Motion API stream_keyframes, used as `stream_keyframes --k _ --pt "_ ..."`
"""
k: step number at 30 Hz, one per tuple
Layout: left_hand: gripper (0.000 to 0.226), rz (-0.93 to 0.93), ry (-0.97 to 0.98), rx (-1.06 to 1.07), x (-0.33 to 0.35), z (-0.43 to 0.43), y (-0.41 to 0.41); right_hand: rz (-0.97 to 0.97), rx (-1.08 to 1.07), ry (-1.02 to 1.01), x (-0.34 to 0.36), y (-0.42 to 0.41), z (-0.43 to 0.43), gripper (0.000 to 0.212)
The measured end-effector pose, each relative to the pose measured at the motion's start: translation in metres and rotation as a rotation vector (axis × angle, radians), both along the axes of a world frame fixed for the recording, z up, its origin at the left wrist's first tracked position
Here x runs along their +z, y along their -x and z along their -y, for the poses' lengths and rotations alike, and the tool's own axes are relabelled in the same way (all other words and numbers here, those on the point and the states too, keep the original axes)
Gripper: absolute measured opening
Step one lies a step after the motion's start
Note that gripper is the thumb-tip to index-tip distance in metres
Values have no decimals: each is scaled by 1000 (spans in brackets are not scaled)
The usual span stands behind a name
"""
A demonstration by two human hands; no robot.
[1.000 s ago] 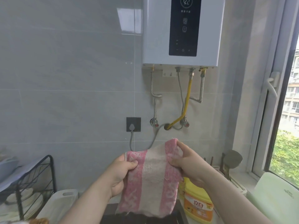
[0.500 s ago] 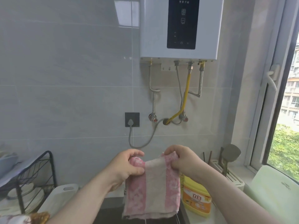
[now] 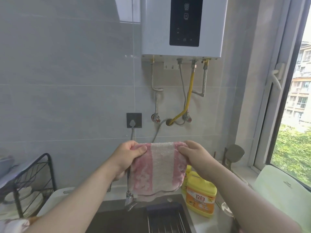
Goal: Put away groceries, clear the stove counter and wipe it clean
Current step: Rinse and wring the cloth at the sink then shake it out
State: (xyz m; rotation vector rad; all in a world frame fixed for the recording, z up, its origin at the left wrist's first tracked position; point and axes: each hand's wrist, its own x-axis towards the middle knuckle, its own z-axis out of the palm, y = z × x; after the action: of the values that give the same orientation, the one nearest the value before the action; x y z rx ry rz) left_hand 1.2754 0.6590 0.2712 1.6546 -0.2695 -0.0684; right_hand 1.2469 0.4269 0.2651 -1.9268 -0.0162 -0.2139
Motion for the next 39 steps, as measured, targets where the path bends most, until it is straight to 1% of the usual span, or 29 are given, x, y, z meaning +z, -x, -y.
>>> stream_keyframes --k 1,4,5,7,8,10,12,14,15,16,18,19,20,21,23,25,26,27,29,30,31,35,37,38,39 --pt "15 -63 58 -38 -6 2 3 4 -20 -57 -8 2 0 22" --pt "9 -119 57 -85 -27 9 7 35 -117 -13 -31 9 -1 15" --pt "10 -131 51 -96 -34 11 8 46 -133 -10 -38 9 0 13" --pt "19 -134 20 -134 -47 12 11 78 -129 -6 -49 14 4 11" --pt "22 -150 -10 -162 -57 13 14 71 -127 30 -57 20 7 11" --pt "21 -207 -50 -197 -79 17 17 46 -137 96 -75 28 11 13" --pt "14 -277 -30 -186 -106 23 22 13 -158 104 -98 38 13 17" --pt "10 -343 6 -160 -134 30 28 -15 -177 84 -125 47 15 16" --pt "9 -370 0 -152 -148 34 33 -46 -177 47 -138 53 17 14" --pt "8 -390 -13 -149 -162 36 38 -110 -164 -35 -149 60 19 15" --pt "6 -402 -38 -141 -187 39 46 -272 -94 -320 -168 77 25 27" --pt "5 -407 -49 -138 -197 40 50 -345 -54 -447 -176 87 28 28" --pt "8 -432 -47 -130 -206 39 56 -408 -32 -512 -183 98 31 25" --pt "15 -489 -17 -130 -214 39 63 -456 -35 -558 -192 110 33 22" --pt "29 -718 160 -179 -231 38 84 -506 -109 -669 -212 130 36 22" --pt "31 -969 326 -282 -252 39 112 -517 -177 -765 -233 149 35 22" --pt "29 -1034 359 -313 -265 40 125 -521 -219 -761 -242 158 31 22" --pt "29 -1049 361 -306 -278 42 135 -517 -272 -674 -250 165 26 20" --pt "28 -1009 325 -225 -302 46 149 -502 -351 -293 -268 176 21 18" --pt "27 -989 294 -179 -310 48 152 -487 -351 -139 -276 179 21 19" --pt "26 -971 262 -151 -314 51 154 -489 -342 -69 -284 181 22 20" --pt "31 -880 40 -133 -325 62 152 -640 -272 -28 -302 178 28 26" --pt "38 -879 -27 -158 -330 70 150 -719 -254 -42 -305 172 34 19" --pt "43 -882 -43 -160 -334 74 149 -755 -243 -84 -304 170 37 15" --pt "47 -880 -64 -152 -338 77 148 -778 -217 -100 -305 167 40 19"
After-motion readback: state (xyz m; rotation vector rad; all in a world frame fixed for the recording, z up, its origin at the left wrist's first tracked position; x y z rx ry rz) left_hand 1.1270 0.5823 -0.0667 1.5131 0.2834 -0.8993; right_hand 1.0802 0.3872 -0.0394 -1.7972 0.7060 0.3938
